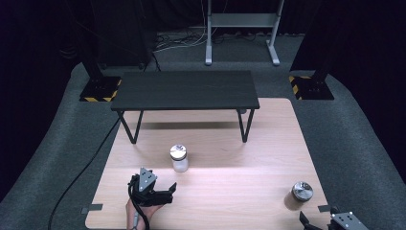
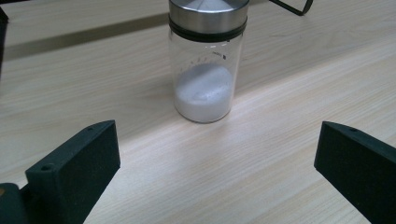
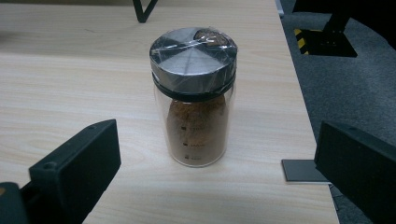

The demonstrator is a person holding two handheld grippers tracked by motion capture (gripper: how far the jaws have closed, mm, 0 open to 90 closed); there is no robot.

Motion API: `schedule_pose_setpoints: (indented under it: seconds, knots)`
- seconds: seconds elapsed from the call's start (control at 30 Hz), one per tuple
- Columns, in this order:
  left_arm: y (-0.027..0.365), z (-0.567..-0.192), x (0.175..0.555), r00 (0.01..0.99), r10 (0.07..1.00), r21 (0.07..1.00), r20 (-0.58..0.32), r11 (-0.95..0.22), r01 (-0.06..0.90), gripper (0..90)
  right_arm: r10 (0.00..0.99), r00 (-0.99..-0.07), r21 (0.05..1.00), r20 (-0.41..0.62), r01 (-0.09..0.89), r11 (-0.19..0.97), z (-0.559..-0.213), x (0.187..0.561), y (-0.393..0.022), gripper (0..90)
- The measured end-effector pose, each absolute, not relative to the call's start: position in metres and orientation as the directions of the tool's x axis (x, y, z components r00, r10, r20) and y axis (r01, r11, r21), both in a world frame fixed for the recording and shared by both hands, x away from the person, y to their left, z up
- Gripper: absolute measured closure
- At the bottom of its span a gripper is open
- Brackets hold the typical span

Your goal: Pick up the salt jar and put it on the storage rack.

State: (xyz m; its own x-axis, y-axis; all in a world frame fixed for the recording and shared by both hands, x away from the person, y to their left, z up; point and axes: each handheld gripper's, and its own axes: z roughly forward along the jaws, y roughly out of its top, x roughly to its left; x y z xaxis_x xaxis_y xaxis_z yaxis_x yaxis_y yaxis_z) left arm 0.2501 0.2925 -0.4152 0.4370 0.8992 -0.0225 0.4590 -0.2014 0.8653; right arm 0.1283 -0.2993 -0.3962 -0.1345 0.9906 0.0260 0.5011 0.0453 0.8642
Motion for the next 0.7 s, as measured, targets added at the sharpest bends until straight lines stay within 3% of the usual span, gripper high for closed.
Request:
schedule_pose_setpoints:
  seconds: [0.7]
  knots:
    - [0.283,-0.437,0.283,0.459,0.887,0.871,-0.051,-0.185,0.455,0.0,0.992,-0.127,0.858,-0.004,0.509,0.069,-0.397,0.131,-0.292,0.0]
